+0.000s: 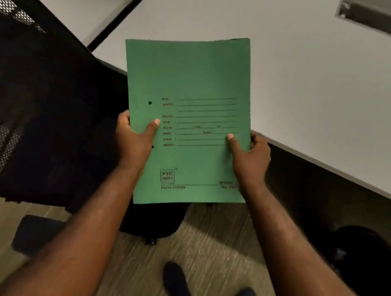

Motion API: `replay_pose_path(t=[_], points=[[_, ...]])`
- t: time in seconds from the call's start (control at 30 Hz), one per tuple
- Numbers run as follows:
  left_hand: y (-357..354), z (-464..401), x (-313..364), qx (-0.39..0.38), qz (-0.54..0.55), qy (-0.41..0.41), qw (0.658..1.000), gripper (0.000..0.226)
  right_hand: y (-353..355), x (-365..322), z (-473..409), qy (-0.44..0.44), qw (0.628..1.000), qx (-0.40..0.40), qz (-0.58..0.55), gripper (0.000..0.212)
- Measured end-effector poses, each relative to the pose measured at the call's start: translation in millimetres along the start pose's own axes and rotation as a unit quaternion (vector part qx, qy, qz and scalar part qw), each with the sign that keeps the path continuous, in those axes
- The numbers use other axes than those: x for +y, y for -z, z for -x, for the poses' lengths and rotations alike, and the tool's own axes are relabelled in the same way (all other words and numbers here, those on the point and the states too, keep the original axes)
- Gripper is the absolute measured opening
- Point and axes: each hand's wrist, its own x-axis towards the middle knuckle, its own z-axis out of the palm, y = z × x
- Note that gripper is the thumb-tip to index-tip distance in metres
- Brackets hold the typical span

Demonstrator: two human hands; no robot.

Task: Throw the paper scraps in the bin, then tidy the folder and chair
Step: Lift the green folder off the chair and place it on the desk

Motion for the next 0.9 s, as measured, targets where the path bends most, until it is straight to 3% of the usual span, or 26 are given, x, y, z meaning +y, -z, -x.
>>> replay_pose_path(t=[0.23, 0.47, 0.9], points=[[-73.6, 4.0, 85.1, -0.062, -0.001, -0.037, 0.997, 0.05, 73.8, -55.5, -41.5, 0.01, 0.999, 0.035, -0.001, 0.038], [-151.6, 4.2, 142.2, -0.145, -0.083, -0.124, 0.978, 0.061, 138.7, -76.3, -106.0, -0.001, 0.997, 0.068, -0.033, 0.038], [-273.3, -21.4, 171.9, -0.172, -0.118, -0.127, 0.97, 0.056, 186.9, -75.4, -210.0, -0.015, 0.995, 0.093, -0.033, 0.03]])
